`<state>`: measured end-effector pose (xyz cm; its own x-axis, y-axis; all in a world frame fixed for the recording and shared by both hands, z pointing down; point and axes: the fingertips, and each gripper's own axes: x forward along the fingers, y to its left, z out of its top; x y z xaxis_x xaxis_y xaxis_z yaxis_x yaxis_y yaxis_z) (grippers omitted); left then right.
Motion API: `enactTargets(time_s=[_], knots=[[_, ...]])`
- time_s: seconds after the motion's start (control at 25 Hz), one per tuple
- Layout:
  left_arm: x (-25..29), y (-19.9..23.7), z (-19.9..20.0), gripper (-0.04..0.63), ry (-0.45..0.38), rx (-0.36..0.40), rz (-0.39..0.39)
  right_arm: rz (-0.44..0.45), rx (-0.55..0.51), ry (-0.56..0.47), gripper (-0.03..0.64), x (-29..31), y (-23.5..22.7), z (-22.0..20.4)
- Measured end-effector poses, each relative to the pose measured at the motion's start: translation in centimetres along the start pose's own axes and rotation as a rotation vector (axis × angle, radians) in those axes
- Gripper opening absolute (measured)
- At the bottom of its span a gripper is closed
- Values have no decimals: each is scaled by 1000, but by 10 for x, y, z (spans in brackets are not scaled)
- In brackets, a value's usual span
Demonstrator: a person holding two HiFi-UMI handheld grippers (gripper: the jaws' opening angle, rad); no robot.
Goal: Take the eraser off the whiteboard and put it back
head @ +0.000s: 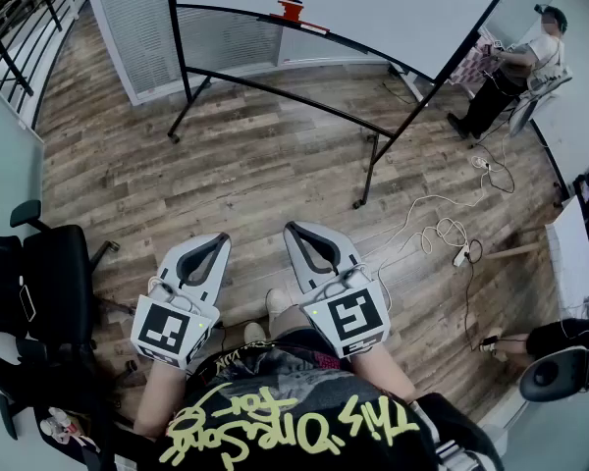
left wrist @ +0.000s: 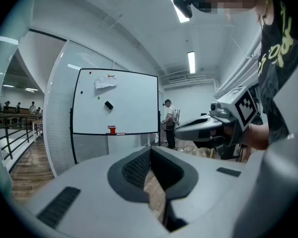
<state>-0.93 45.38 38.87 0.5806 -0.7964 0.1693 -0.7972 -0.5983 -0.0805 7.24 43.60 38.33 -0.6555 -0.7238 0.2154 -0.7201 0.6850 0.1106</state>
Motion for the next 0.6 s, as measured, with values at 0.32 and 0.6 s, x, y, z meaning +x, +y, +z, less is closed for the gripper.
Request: enactTargets(time_s=[0.32,0.6], knots=[[-14,-6,-2,8,-16,-4,-7,9,-42,-49,8,-6,13,2],[-24,-9,0,8,-41,-7,-13,5,-40,-51,8,-9,25,2]])
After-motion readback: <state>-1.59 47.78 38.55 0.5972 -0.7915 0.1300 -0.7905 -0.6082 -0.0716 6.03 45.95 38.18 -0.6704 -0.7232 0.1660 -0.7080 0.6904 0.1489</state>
